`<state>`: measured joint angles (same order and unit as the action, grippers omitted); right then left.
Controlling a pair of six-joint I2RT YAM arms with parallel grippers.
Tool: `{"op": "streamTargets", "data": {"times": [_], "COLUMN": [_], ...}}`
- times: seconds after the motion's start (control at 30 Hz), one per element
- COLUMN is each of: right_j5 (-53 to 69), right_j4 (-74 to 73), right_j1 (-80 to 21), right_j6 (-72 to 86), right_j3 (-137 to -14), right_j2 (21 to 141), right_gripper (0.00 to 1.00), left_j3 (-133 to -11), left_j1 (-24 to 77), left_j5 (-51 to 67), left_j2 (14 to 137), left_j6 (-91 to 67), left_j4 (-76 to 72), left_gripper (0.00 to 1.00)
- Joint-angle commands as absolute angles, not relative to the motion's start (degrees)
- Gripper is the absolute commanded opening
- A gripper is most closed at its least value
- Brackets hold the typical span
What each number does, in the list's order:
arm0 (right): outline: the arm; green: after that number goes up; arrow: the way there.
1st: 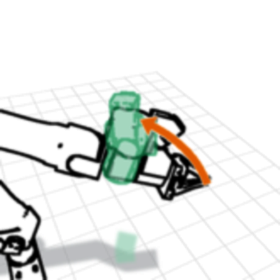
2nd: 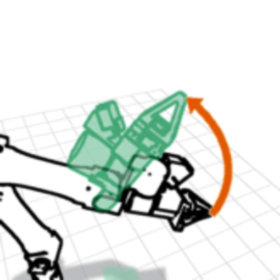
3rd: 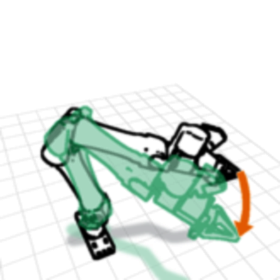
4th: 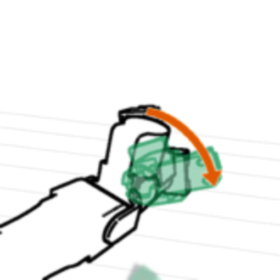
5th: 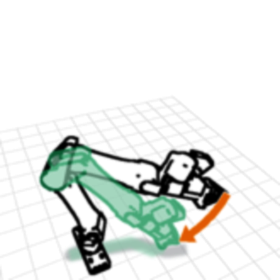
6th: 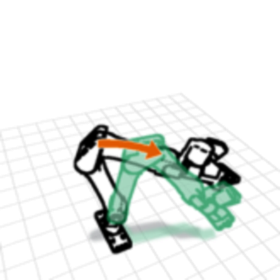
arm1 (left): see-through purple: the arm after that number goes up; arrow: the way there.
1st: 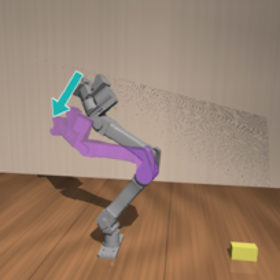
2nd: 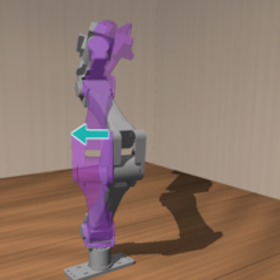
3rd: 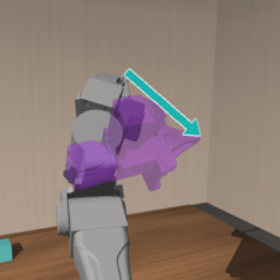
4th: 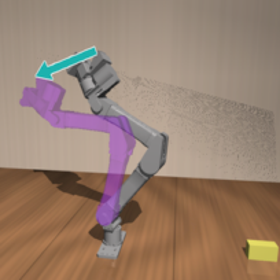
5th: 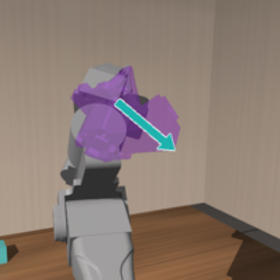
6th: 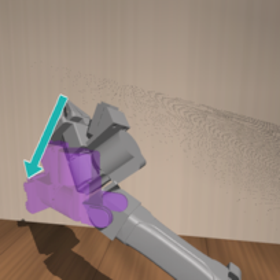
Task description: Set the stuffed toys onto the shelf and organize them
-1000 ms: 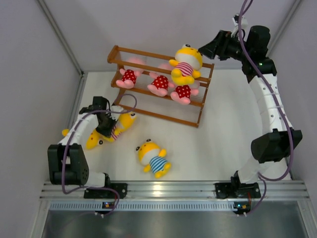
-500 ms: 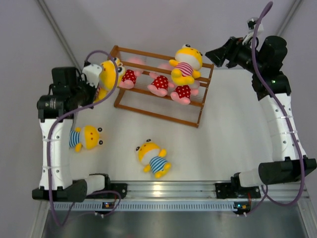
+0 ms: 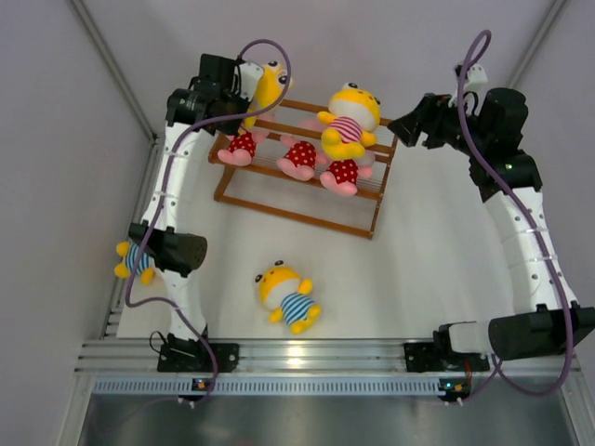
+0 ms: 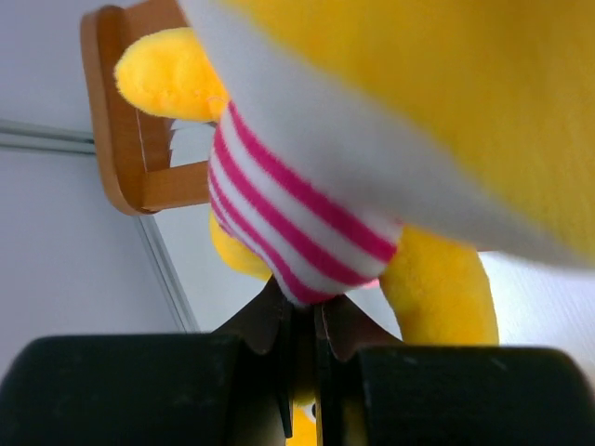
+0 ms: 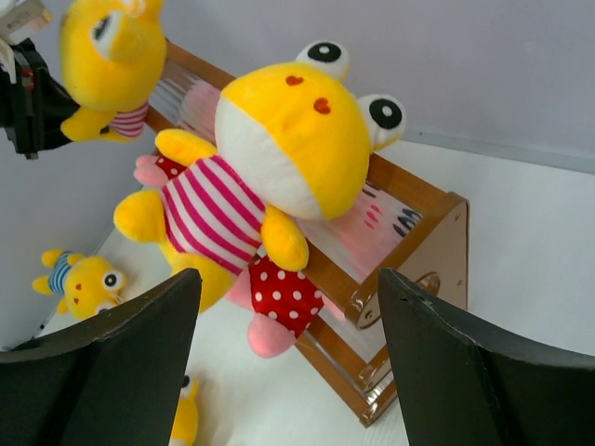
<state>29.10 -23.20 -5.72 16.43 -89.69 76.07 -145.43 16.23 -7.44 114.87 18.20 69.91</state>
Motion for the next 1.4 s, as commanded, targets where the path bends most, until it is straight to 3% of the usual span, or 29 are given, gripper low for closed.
{"op": "streamTargets", "data": {"times": [0.0, 0.33, 0.5, 0.63, 0.73, 0.93, 1.2, 1.37], "right_j5": [27.6, 27.3, 26.5, 23.4, 19.1, 17.2, 18.2, 17.8], "right_j4": [-24.4, -21.8, -18.7, -12.6, -9.9, -10.6, -7.6, -5.7], "right_j1": [-5.2, -5.3, -6.0, -12.8, -25.1, -37.0, -43.2, -44.6], "right_j6": [14.2, 17.4, 19.1, 18.9, 17.9, 18.2, 20.2, 21.4], "right_j3": [-88.8, -85.3, -90.1, -95.1, -99.7, -112.3, -119.4, -119.6], "right_j2": [72.9, 71.0, 68.7, 69.3, 74.2, 89.4, 99.8, 102.5], "right_gripper": [0.77, 0.76, 0.75, 0.75, 0.76, 0.78, 0.81, 0.78], "left_j3": [-149.0, -144.8, -139.3, -132.0, -127.4, -122.6, -120.8, -120.5], "left_j1": [15.6, 15.9, 15.9, 16.0, 16.2, 16.4, 16.5, 16.5], "left_j5": [-10.6, -9.6, -3.0, 3.7, 8.0, 9.1, 9.6, 11.1], "left_j2": [113.2, 114.3, 106.2, 98.8, 93.7, 88.0, 85.5, 85.6], "left_j6": [15.6, 14.7, 13.8, 14.3, 14.7, 15.4, 15.7, 16.2], "left_j4": [65.9, 65.8, 65.8, 65.8, 65.8, 65.8, 65.9, 65.9], "left_gripper": [0.0, 0.0, 0.0, 0.0, 0.0, 0.0, 0.0, 0.0]}}
